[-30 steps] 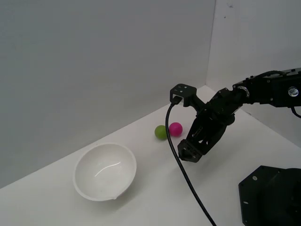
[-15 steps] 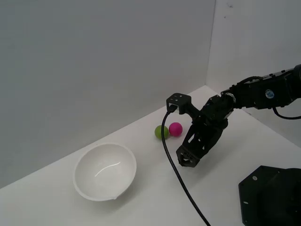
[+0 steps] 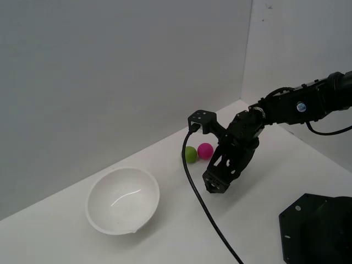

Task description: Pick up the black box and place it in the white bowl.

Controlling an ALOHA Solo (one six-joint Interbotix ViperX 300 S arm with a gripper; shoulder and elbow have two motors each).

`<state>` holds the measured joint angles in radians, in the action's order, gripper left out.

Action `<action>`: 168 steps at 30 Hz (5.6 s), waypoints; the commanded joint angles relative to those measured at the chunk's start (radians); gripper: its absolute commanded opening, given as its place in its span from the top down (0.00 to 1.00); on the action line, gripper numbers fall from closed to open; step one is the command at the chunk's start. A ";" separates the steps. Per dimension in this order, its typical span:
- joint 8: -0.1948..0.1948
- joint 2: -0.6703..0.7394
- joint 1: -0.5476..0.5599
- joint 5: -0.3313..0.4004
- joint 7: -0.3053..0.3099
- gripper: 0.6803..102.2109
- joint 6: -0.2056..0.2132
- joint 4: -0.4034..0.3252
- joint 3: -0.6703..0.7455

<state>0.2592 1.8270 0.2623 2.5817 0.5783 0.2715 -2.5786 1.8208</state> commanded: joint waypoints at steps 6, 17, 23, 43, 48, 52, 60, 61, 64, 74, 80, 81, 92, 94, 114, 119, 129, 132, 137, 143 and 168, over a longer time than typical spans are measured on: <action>0.005 -0.002 0.015 -0.020 0.003 0.50 0.017 0.012 0.002; 0.005 -0.003 0.015 -0.021 0.003 0.93 0.017 0.012 0.003; 0.006 0.026 0.014 -0.023 0.012 0.93 0.015 0.014 0.032; 0.005 0.302 -0.014 -0.187 0.210 0.93 0.006 0.175 0.307; 0.005 0.301 -0.002 -0.239 0.224 0.93 0.006 0.227 0.307; 0.005 0.296 0.025 -0.276 0.225 0.93 0.006 0.264 0.301; 0.003 0.261 0.123 -0.344 0.227 0.93 0.017 0.330 0.265; 0.002 0.253 0.135 -0.351 0.227 0.93 0.017 0.337 0.258; 0.003 0.227 0.184 -0.380 0.227 0.93 0.017 0.367 0.230; 0.003 0.129 0.337 -0.469 0.227 0.93 0.018 0.459 0.132; 0.003 0.069 0.402 -0.508 0.225 0.93 0.017 0.495 0.074; 0.003 0.060 0.411 -0.512 0.224 0.93 0.017 0.502 0.064; 0.003 -0.028 0.465 -0.554 0.199 0.93 0.018 0.541 -0.023; 0.005 -0.043 0.465 -0.554 0.199 0.93 0.018 0.541 -0.037; 0.031 -0.166 0.423 -0.568 0.152 0.92 0.009 0.555 -0.164; 0.031 -0.176 0.416 -0.571 0.150 0.82 0.011 0.558 -0.173; 0.031 -0.192 0.413 -0.588 0.150 0.37 0.014 0.575 -0.189; 0.031 -0.192 0.413 -0.591 0.150 0.25 0.015 0.578 -0.190; 0.031 -0.192 0.413 -0.591 0.150 0.22 0.015 0.580 -0.190; 0.031 -0.189 0.413 -0.591 0.150 0.22 0.012 0.578 -0.184; 0.031 -0.061 0.334 -0.580 0.150 0.82 0.006 0.569 -0.055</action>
<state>0.2823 1.7211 0.6029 2.0279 0.7240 0.2608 -2.0249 1.7165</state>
